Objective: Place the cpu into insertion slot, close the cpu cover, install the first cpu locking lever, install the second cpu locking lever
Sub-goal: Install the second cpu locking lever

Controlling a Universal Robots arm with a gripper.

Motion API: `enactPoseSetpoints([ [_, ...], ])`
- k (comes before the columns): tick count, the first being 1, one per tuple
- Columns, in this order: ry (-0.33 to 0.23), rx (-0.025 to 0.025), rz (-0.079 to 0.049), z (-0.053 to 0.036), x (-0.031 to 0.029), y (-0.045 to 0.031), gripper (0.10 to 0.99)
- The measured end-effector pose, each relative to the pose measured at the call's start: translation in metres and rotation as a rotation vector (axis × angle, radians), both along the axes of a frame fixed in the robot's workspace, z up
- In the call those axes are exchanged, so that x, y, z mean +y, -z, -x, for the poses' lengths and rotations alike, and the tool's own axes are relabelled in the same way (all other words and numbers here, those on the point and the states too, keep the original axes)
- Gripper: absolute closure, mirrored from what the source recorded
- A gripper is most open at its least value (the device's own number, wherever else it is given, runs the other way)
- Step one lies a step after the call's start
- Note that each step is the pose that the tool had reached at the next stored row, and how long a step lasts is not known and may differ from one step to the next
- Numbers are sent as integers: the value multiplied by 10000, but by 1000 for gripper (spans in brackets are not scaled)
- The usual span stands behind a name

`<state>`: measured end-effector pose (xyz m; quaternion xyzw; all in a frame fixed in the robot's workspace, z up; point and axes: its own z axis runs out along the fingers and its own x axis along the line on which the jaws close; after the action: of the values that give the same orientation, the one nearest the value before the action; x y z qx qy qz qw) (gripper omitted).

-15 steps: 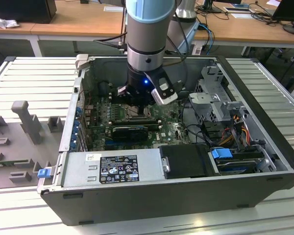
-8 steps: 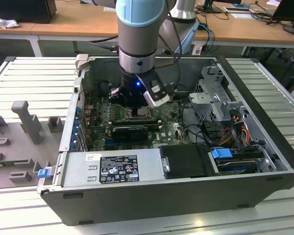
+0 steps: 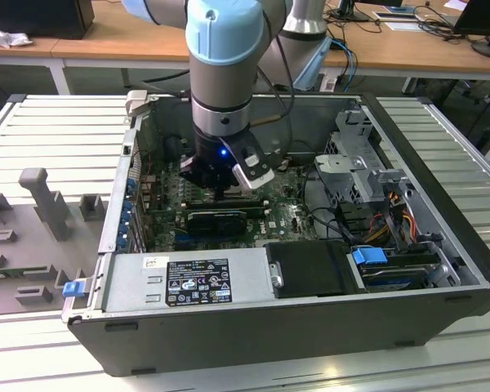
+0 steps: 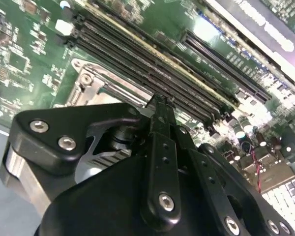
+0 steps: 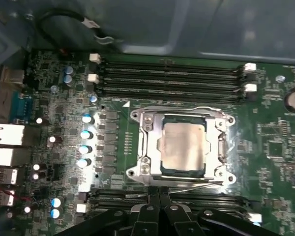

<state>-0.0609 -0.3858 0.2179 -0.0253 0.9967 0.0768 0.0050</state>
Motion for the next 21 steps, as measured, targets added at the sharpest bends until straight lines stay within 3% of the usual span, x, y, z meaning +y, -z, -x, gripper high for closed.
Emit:
enactPoseSetpoints([
  [4,-24,-1,-392,53,-56,21,980],
  [6,-37,-2,-759,80,-112,34,980],
  [7,-44,-2,-847,84,-126,40,980],
  [13,-66,-3,-1252,95,-200,125,980],
  [21,-84,-1,-1681,153,-200,204,980],
])
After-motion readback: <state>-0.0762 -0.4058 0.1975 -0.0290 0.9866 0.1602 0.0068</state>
